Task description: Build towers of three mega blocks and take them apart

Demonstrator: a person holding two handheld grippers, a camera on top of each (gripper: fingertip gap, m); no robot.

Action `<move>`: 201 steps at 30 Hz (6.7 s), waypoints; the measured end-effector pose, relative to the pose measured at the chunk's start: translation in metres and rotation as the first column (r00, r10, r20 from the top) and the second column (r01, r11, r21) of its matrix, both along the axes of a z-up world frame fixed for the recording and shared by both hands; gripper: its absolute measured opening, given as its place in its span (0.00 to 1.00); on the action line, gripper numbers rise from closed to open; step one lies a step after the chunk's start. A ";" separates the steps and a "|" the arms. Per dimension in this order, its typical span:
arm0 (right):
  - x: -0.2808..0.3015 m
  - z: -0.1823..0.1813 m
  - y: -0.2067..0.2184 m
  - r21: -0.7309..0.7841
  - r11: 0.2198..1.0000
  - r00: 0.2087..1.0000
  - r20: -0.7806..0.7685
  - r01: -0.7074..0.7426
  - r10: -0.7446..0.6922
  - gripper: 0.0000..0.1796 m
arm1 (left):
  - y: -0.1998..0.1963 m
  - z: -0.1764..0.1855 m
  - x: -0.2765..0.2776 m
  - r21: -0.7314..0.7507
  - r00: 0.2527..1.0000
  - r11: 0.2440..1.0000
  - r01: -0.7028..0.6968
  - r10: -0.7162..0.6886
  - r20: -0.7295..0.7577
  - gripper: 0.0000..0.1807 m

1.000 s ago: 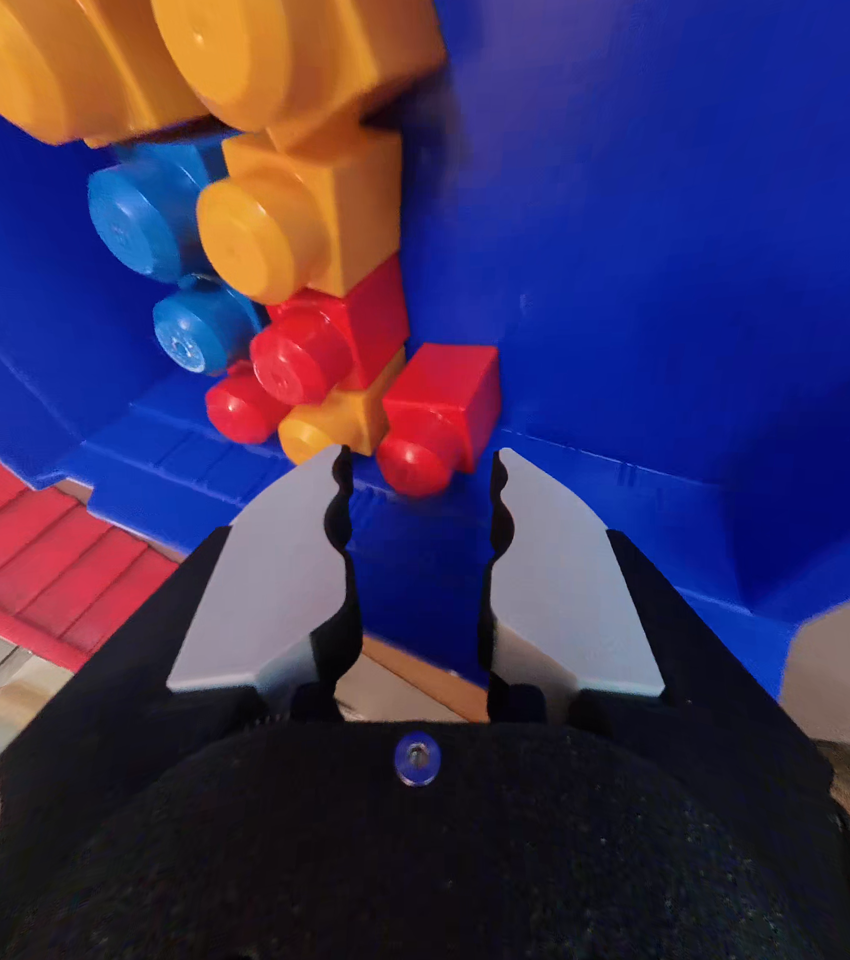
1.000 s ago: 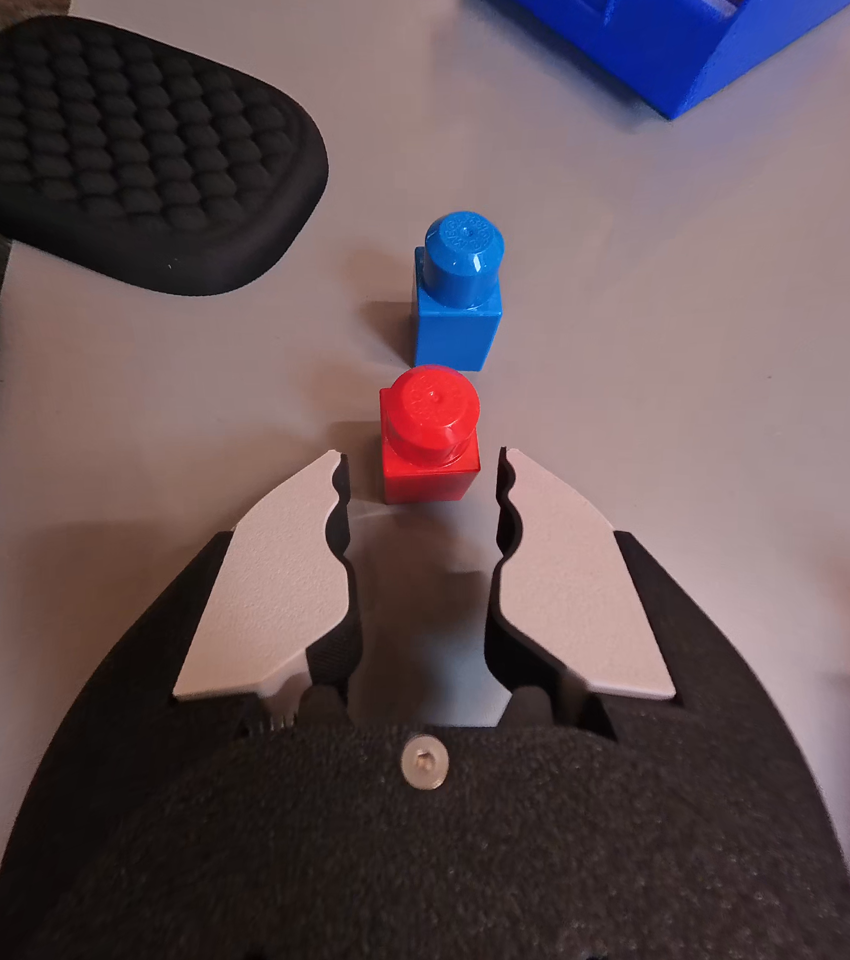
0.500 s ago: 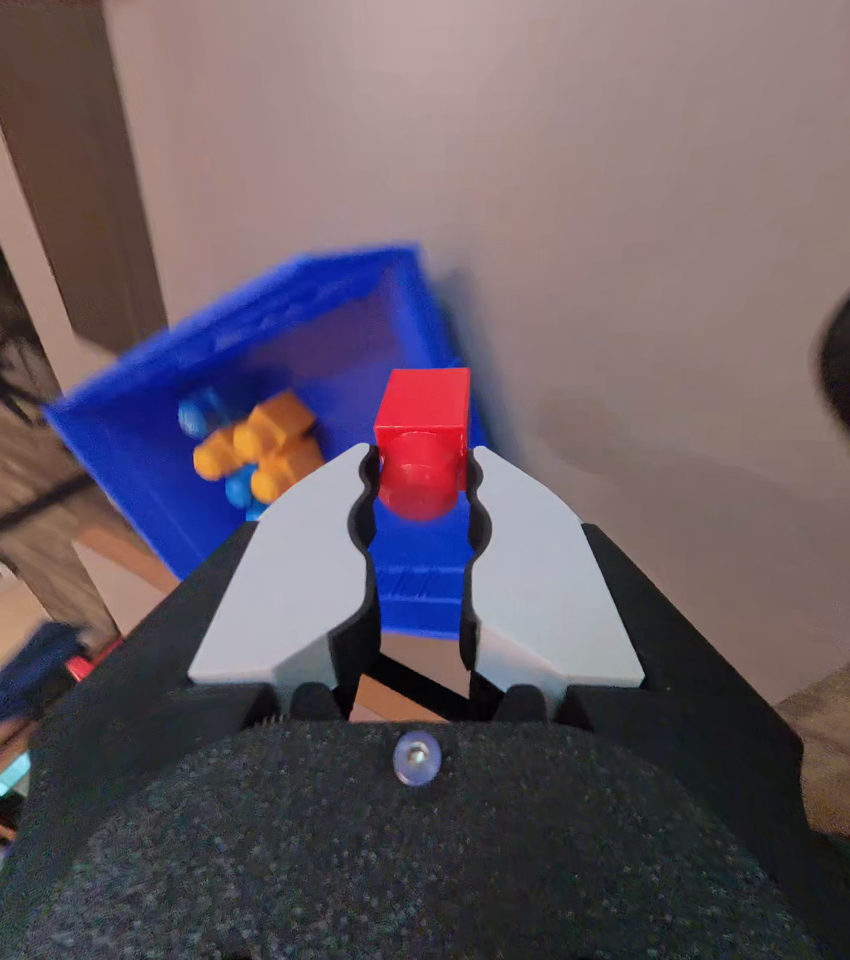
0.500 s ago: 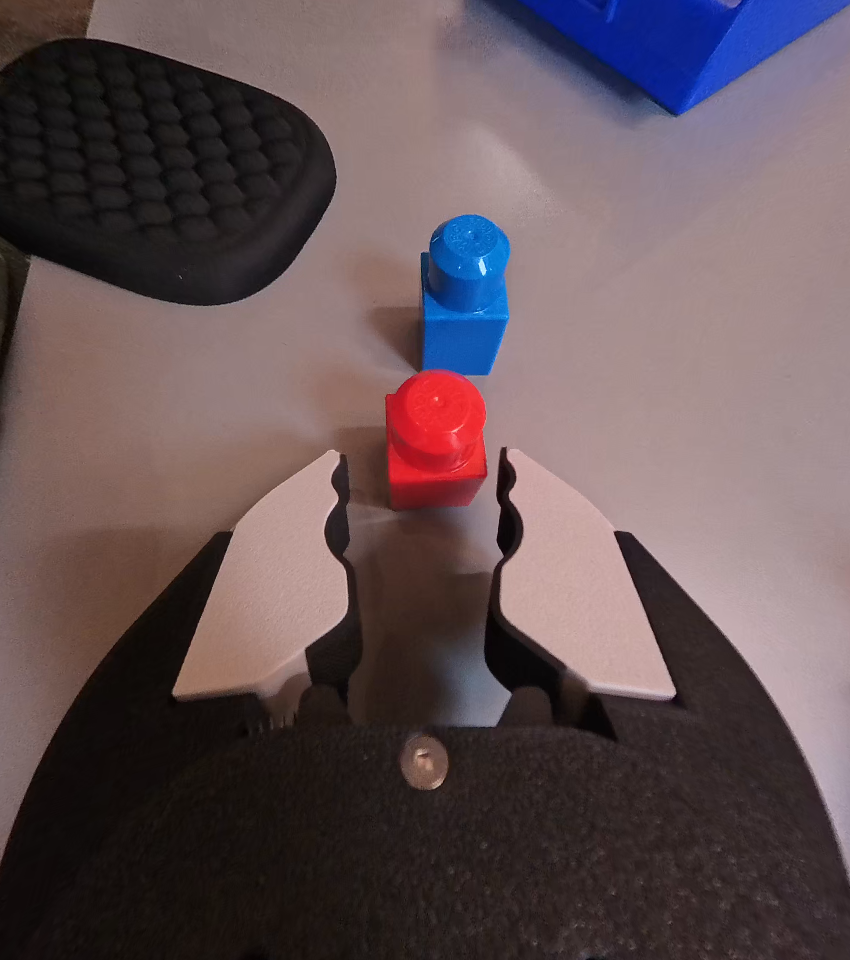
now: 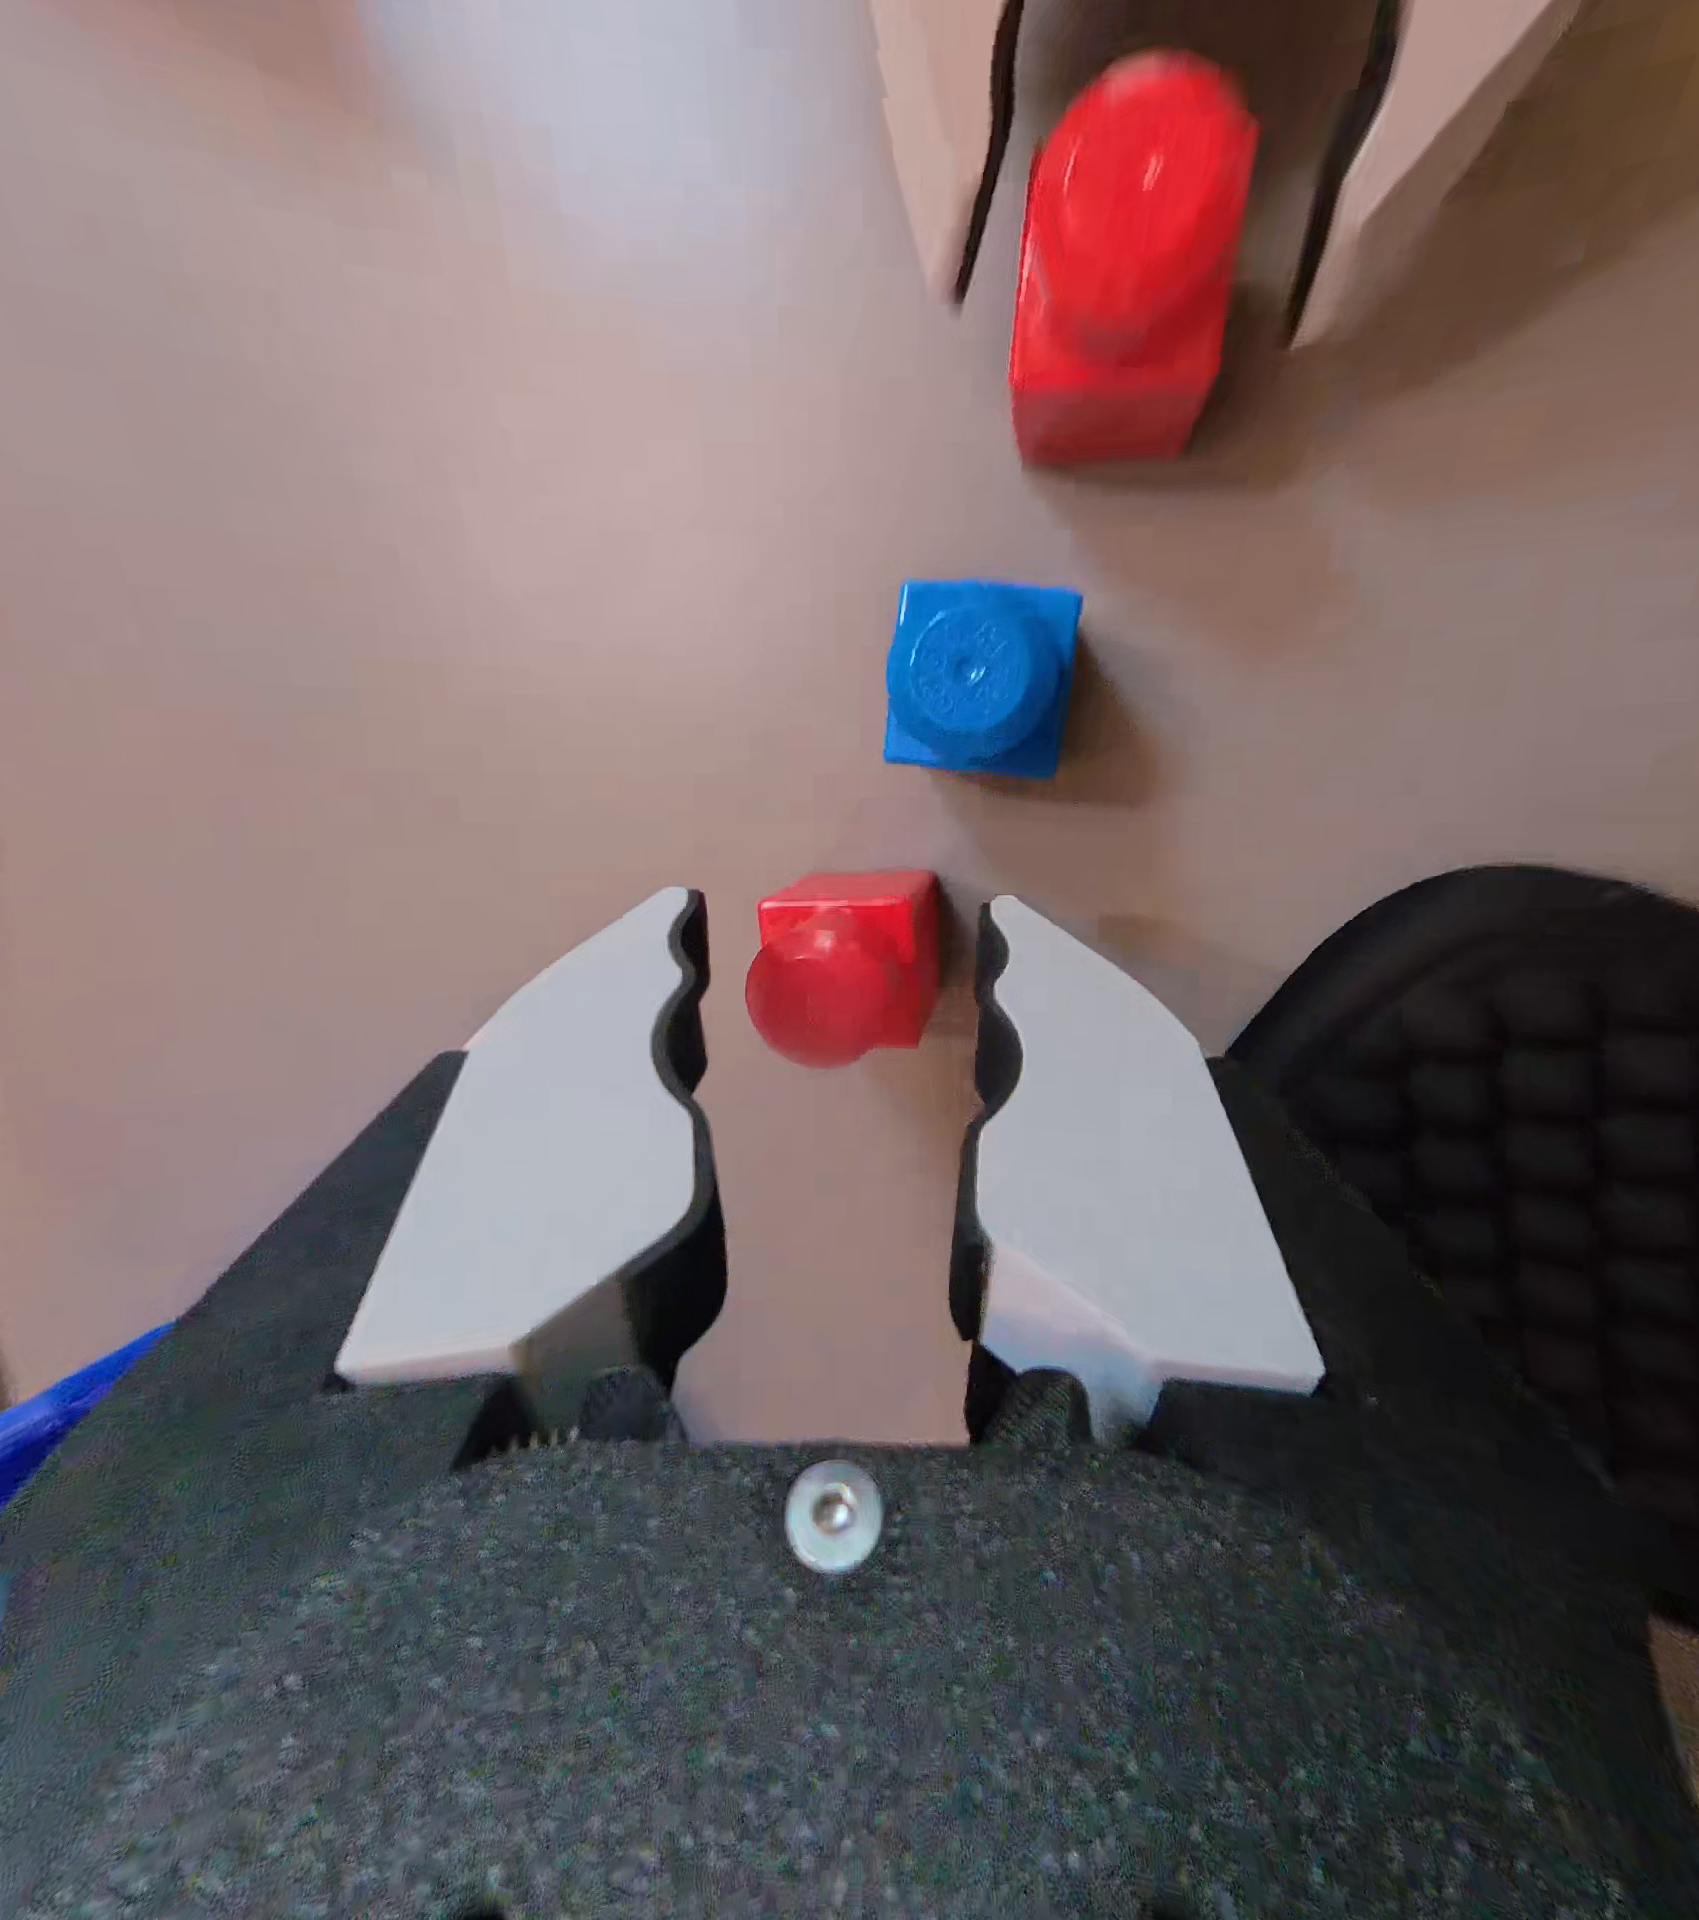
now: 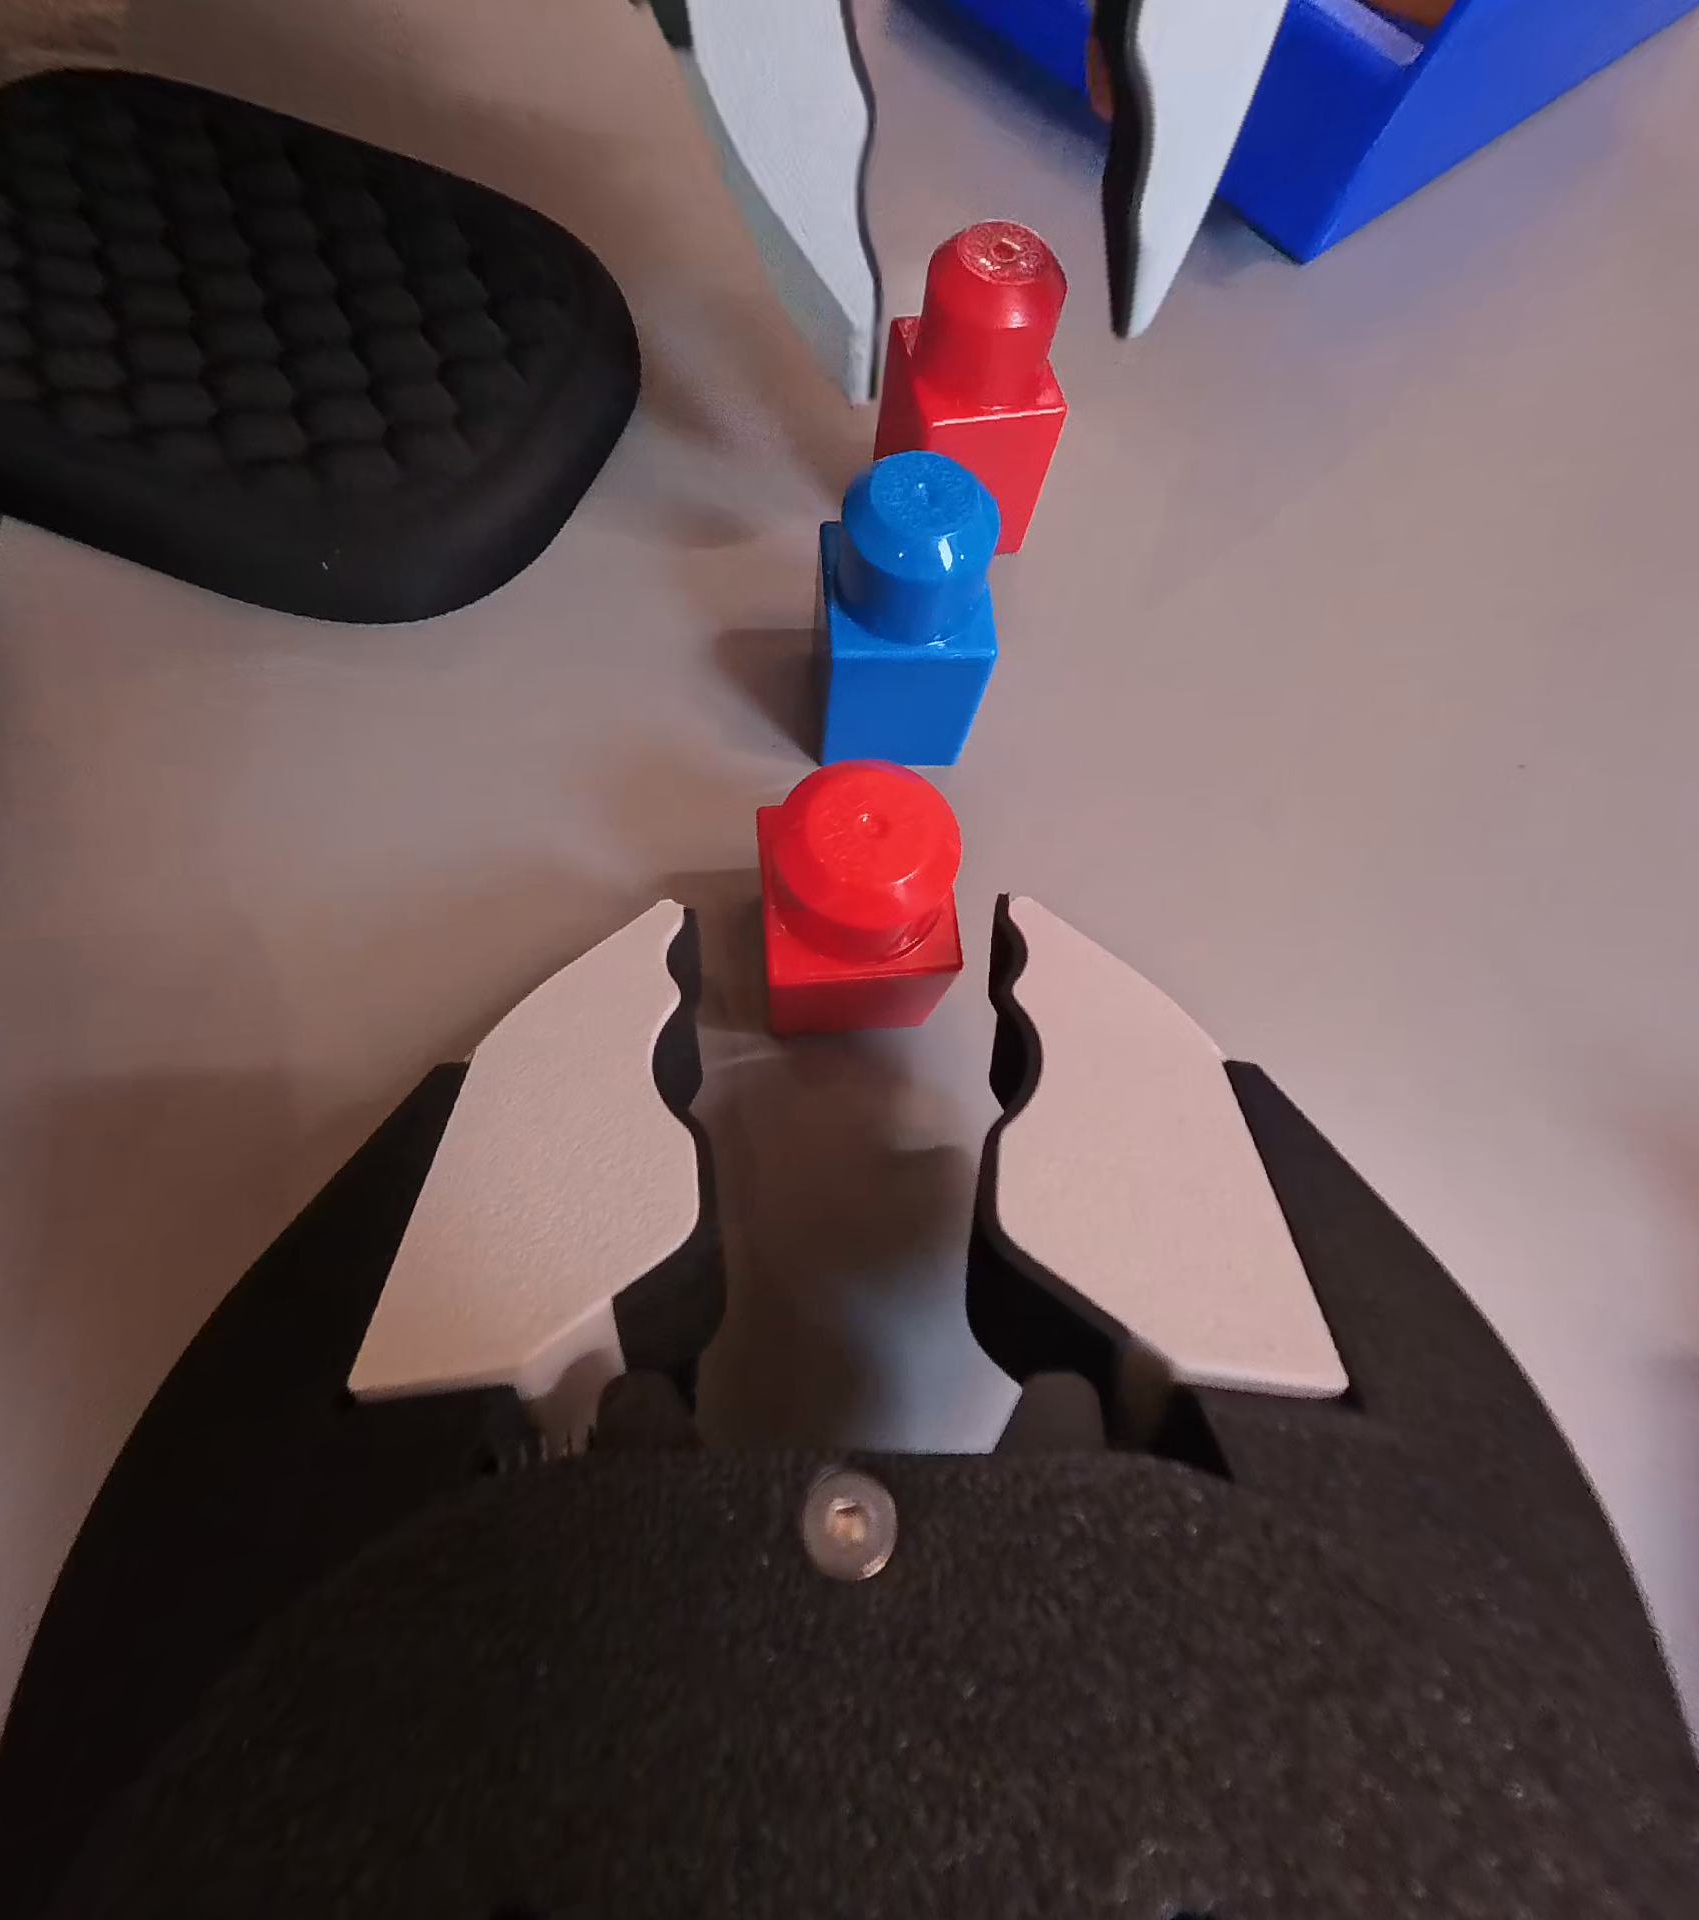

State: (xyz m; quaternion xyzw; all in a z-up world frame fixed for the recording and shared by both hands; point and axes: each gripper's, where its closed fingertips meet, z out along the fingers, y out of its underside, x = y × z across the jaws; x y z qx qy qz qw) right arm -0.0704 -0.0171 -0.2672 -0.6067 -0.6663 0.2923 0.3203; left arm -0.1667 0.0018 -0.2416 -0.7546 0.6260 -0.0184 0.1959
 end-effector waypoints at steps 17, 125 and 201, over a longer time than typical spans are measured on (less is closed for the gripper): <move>0.006 0.068 0.027 -0.158 0.982 0.925 -0.348 0.102 -0.152 0.20 | -0.002 -0.009 0.039 0.183 0.993 0.979 0.086 -0.099 0.065 0.28; 0.010 0.058 -0.042 -0.058 0.979 0.970 -0.159 -0.194 0.183 0.20 | -0.059 -0.015 0.112 -0.101 0.894 0.992 0.071 -0.019 0.447 0.20; -0.008 0.049 -0.026 -0.040 0.998 0.978 -0.205 -0.045 0.036 0.20 | -0.044 0.068 0.089 0.074 0.551 0.992 0.100 -0.117 0.826 0.21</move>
